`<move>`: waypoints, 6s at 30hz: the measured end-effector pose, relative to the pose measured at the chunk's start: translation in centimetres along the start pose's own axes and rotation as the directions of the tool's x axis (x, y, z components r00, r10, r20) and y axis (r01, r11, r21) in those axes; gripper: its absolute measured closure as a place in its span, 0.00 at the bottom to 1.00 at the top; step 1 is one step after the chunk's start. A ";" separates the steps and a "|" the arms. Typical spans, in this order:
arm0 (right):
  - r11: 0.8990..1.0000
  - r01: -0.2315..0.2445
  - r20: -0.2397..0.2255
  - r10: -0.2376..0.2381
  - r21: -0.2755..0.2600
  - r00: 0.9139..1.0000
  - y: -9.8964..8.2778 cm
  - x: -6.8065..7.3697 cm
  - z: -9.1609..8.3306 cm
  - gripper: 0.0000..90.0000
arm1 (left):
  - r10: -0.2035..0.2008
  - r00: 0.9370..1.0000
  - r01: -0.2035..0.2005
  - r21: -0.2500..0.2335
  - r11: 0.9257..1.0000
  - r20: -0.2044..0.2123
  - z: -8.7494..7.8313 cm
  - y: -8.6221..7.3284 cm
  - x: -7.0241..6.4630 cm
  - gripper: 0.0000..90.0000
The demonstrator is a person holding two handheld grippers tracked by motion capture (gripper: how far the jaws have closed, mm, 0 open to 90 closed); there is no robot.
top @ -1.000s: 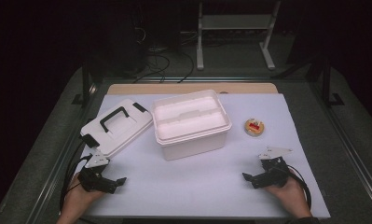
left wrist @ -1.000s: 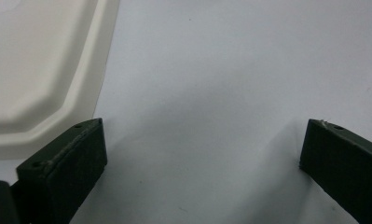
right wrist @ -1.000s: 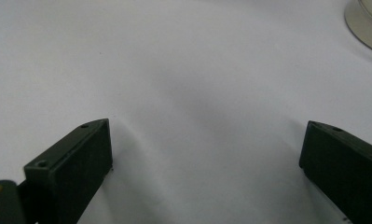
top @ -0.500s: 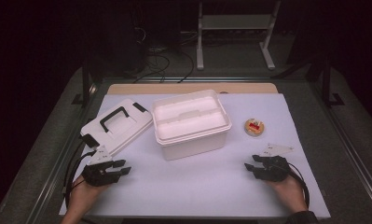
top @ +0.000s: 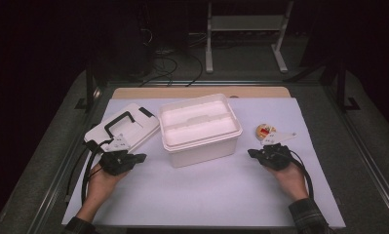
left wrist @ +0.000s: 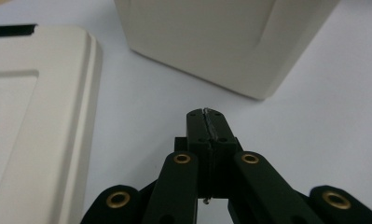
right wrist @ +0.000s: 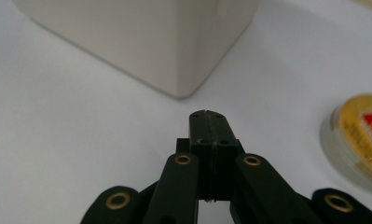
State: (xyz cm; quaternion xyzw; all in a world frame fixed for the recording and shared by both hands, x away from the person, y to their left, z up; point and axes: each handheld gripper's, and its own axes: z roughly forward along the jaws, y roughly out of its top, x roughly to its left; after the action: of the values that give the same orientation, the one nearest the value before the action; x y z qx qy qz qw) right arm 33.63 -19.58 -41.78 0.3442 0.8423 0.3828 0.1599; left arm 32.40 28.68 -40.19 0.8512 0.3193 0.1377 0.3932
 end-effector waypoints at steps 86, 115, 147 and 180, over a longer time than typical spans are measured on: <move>0.988 0.123 -0.207 -0.141 -0.097 0.968 1.8 4.6 -1.5 1.00 | 0.093 0.984 -0.087 -0.046 0.995 0.152 -1.1 1.5 -2.8 1.00; 0.985 0.141 -0.268 -0.164 -0.102 0.949 -0.7 8.3 -4.3 1.00 | 0.114 0.975 -0.107 -0.045 0.993 0.190 -3.8 -0.8 -6.2 1.00; 0.997 -0.063 0.028 0.062 0.053 0.998 -6.4 2.7 -1.3 0.18 | 0.138 0.969 -0.135 -0.027 0.990 0.205 -6.3 2.3 -2.1 0.33; 0.997 -0.063 0.026 0.062 0.051 0.998 -6.4 2.7 -1.3 0.18 | 0.350 0.873 -0.378 0.016 0.926 0.341 -2.1 13.4 -6.2 0.41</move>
State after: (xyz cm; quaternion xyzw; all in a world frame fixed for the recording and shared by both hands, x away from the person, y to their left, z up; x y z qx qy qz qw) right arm 28.11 -21.38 -45.80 0.3792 0.8386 0.3614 0.1493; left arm 32.50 19.32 -28.61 0.9223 0.0880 0.0508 0.3728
